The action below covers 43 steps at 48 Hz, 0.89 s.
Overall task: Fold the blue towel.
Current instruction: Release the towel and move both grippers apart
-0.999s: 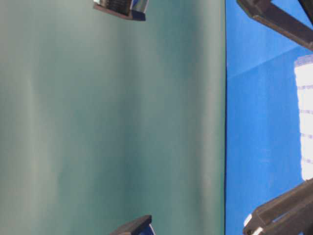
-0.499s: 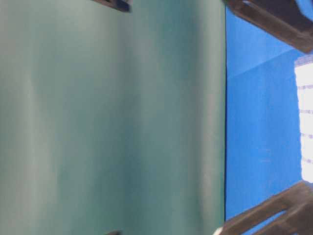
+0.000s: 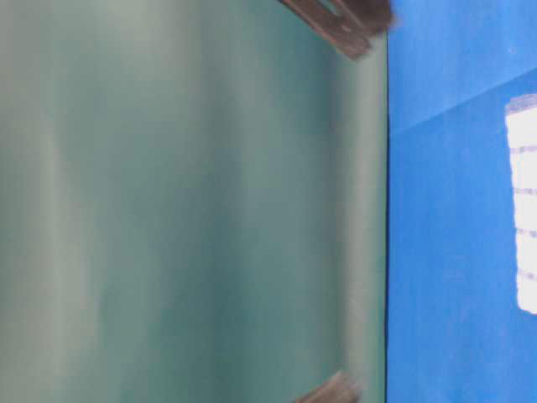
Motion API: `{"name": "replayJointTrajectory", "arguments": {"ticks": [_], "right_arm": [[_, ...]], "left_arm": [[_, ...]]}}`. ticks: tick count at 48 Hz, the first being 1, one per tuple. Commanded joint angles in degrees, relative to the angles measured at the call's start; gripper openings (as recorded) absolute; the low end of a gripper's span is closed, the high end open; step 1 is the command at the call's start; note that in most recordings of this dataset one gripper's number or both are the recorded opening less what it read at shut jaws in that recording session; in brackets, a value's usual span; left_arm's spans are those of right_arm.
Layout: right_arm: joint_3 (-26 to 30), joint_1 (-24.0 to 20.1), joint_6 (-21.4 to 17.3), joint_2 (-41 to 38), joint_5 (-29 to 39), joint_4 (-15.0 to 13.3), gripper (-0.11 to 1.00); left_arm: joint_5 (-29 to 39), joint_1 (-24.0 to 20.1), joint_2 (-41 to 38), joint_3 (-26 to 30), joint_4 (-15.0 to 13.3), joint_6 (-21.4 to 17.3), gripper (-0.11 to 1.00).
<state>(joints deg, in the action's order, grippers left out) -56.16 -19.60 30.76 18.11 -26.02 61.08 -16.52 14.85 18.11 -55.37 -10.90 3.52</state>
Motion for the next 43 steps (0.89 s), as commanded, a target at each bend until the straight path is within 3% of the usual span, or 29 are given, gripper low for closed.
{"name": "replayJointTrajectory", "arguments": {"ticks": [1,21,28,43], "right_arm": [[-1.05,0.18,1.85,4.48,-0.62,-0.09,0.84],[-11.95,0.26,12.39,23.73,-1.49,0.0,0.84],[-15.38,0.26,13.97,27.86,-1.32,0.0,0.84],[-21.62,0.26,13.97,30.67,-2.11,1.76,0.84]], "left_arm": [[-0.26,-0.26,4.31,-1.32,0.18,-1.67,0.58],[-0.26,-2.29,20.57,-11.6,0.18,-9.58,0.58],[-0.26,-3.25,27.07,-15.47,0.18,-12.04,0.58],[1.14,-6.94,37.88,-23.55,0.18,-12.3,0.58]]}}
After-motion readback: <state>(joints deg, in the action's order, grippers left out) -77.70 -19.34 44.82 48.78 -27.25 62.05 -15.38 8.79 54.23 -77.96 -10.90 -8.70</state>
